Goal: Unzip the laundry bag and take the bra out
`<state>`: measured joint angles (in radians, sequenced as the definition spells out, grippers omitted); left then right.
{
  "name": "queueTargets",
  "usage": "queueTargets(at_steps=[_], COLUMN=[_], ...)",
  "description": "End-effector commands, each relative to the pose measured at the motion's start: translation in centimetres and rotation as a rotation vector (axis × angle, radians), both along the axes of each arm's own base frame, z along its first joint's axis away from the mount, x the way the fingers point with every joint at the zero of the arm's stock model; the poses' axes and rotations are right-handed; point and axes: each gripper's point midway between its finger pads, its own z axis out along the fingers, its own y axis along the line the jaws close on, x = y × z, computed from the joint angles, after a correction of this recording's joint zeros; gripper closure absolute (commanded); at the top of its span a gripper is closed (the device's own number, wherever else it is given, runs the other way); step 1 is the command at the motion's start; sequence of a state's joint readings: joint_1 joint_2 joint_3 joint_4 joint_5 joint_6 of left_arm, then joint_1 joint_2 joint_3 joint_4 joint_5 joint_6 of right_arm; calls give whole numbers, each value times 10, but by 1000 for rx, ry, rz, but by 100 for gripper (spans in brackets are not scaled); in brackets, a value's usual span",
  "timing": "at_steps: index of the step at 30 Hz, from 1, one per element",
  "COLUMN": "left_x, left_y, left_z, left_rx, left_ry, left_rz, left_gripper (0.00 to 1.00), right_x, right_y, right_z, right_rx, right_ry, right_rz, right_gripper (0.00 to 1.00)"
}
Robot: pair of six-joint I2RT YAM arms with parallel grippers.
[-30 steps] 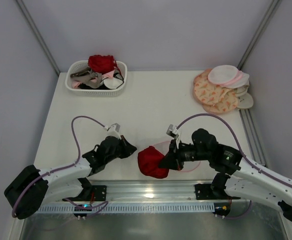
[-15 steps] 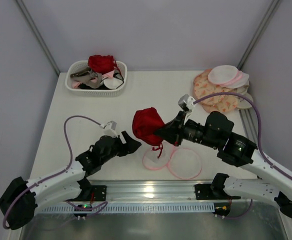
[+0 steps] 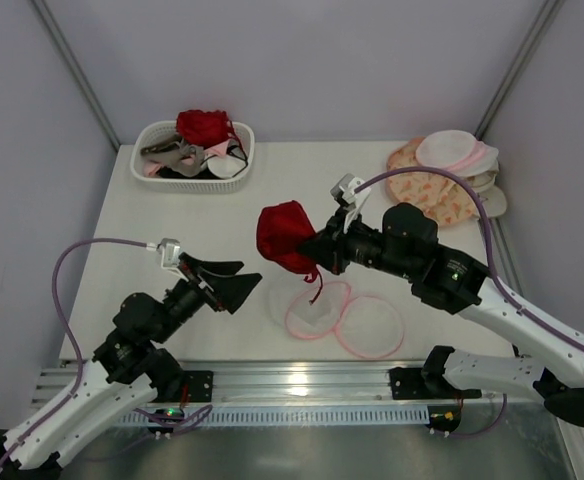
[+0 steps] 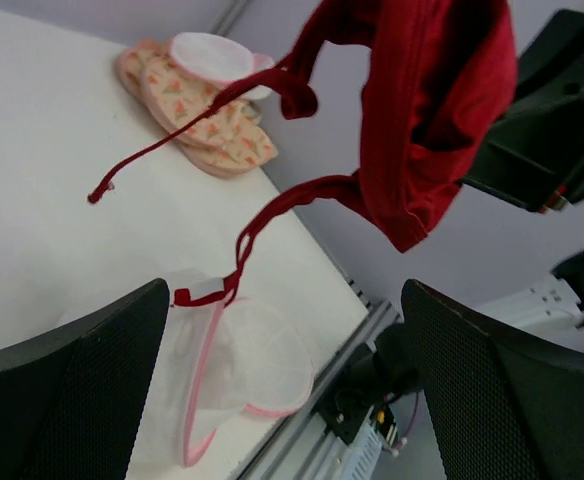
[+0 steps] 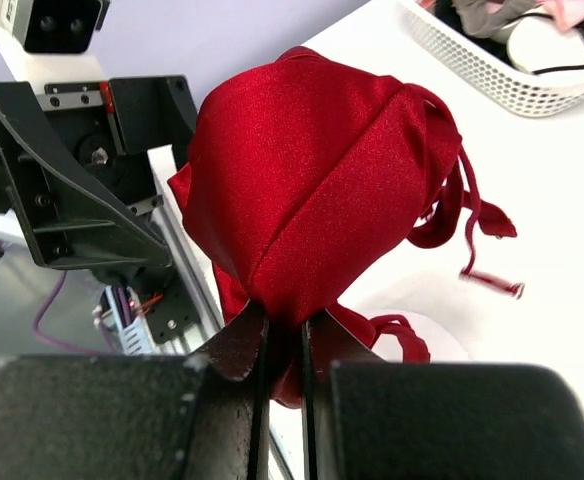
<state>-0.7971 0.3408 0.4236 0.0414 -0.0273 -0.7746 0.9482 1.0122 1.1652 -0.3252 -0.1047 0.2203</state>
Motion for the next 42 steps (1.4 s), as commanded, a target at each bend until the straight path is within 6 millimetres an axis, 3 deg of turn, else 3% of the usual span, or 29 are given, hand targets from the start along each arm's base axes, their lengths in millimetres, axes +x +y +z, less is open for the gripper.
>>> queueTargets(at_steps=[1,5,10,17,23,31,33,34,35,36,37,39,40,42], left_x=[-29,-49,-55,-56,-58,-56,-49,-41,-34,-25,-4,16,30,57], left_y=[-12,-31,-36,-35,-44,-54,-54,-52,-51,-48,-39,-29,-20,-6], left_z=[25,35,47,60,67,64,57,56,54,45,45,30,28,31], left_rx=[14,15,-1,-38,-63,-25,-3,6,15,46,68,143,186,250], left_ry=[-143,-189,-259,-313,-329,-314,-280,-269,-254,-215,-198,-136,-131,-100], left_rz=[-169,-332,-375,-373,-422,-461,-432,-386,-347,-301,-175,-63,24,173], left_gripper=[1,0,1,0,11,76,100,100,100,100,100,100,100,100], right_x=[-21,-40,-66,-81,-82,-81,-79,-74,-72,-69,-59,-52,-39,-33], right_y=[7,14,19,27,35,34,32,31,29,26,22,8,0,-20], right_z=[7,-3,-7,-22,-34,-31,-33,-32,-31,-33,-34,-30,-29,-22], right_rx=[19,16,28,24,13,22,12,8,5,-11,-23,-32,-40,-31], right_ry=[-15,19,37,94,135,125,129,121,116,118,109,95,80,63], right_rz=[131,242,402,513,542,529,512,480,457,432,362,273,183,82], right_gripper=[96,96,96,96,96,96,95,88,73,48,38,26,24,19])
